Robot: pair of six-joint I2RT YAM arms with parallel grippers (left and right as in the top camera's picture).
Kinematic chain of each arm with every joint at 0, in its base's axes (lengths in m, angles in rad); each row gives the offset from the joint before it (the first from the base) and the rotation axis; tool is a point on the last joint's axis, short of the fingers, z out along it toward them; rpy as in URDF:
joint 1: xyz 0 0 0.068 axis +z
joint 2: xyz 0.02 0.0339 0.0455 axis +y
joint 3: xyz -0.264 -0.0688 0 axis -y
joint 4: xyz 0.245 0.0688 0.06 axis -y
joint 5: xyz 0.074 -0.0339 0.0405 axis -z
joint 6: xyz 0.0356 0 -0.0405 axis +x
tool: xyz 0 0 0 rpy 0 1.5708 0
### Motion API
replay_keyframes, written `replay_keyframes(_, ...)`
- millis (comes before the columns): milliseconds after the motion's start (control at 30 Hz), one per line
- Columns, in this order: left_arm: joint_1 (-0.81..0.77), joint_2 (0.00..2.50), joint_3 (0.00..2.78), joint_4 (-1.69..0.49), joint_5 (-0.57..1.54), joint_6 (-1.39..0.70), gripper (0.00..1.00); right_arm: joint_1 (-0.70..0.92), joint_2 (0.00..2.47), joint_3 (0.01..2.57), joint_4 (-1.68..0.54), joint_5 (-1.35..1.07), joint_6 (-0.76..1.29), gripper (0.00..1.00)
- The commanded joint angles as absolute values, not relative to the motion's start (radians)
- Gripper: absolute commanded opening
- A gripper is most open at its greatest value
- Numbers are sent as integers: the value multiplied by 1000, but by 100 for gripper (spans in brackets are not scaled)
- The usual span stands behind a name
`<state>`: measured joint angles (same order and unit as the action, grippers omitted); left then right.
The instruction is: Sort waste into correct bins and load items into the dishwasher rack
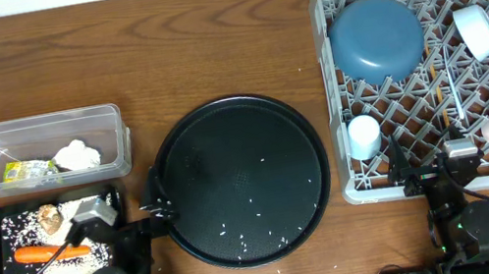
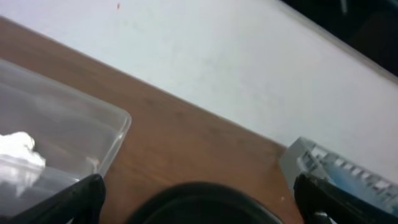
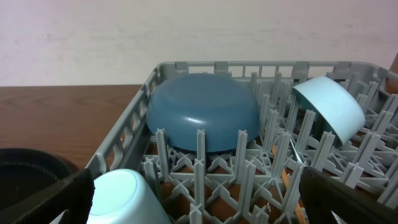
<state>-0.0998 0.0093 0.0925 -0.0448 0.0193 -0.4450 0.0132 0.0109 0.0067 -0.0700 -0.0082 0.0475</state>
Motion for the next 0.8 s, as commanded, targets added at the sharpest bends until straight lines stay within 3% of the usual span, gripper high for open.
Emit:
replay_keyframes(0,-94,2,30,-4,14,-439,98,7,5,5,-74,-11,36,99)
replay_keyframes(400,10,2,4,-70,20,-210,98,7,5,5,-74,-11,36,99)
replay_keyframes(567,38,2,4,-59,146,17,98,7,5,5,-74,-11,36,99)
replay_keyframes(767,38,2,4,-54,200,106,98,7,5,5,-74,-11,36,99)
